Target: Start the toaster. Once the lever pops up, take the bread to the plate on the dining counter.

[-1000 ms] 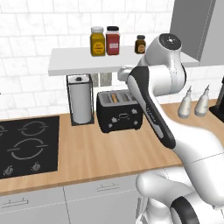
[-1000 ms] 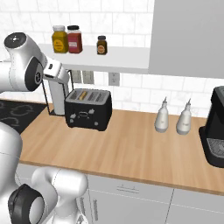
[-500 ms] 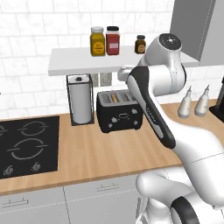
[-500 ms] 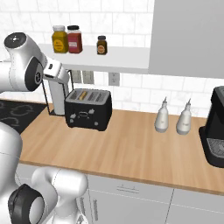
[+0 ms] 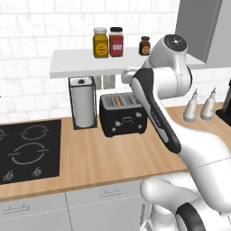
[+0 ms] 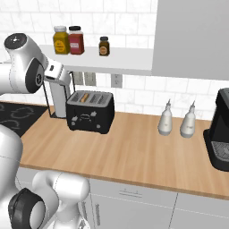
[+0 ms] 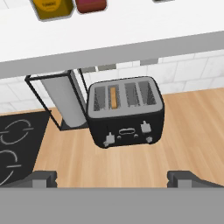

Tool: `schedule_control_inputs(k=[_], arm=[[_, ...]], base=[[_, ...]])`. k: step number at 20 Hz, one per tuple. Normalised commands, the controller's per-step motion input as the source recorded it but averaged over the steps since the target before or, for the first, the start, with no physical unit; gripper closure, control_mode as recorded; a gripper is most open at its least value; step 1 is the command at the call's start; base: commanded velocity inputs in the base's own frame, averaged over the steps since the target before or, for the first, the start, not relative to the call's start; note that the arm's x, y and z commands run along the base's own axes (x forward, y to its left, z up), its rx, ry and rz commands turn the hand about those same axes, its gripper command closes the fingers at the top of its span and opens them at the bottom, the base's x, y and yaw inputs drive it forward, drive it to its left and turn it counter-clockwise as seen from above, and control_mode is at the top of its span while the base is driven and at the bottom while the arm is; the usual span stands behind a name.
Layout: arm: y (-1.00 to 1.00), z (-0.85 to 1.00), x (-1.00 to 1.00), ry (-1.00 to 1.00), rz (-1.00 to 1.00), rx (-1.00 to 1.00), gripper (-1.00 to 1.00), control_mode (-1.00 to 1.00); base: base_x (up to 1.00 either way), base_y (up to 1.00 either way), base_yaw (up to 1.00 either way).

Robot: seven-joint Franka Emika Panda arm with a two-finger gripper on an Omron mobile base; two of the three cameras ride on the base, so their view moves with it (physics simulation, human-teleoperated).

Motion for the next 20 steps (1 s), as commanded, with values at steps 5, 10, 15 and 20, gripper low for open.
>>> schedule_control_inputs(k=[5, 10, 15, 20], arm=[[0.0, 0.0, 0.0, 0.0, 0.0, 0.0, -1.0, -1.0], [0.0, 0.0, 0.0, 0.0, 0.0, 0.0, -1.0, -1.0], [0.0, 0.0, 0.0, 0.0, 0.0, 0.0, -1.0, -1.0], [0.0, 0.0, 0.0, 0.0, 0.0, 0.0, -1.0, -1.0]], base=[[0.0, 0.0, 0.0], [0.0, 0.0, 0.0], [0.0, 0.0, 0.0], [0.0, 0.0, 0.0]])
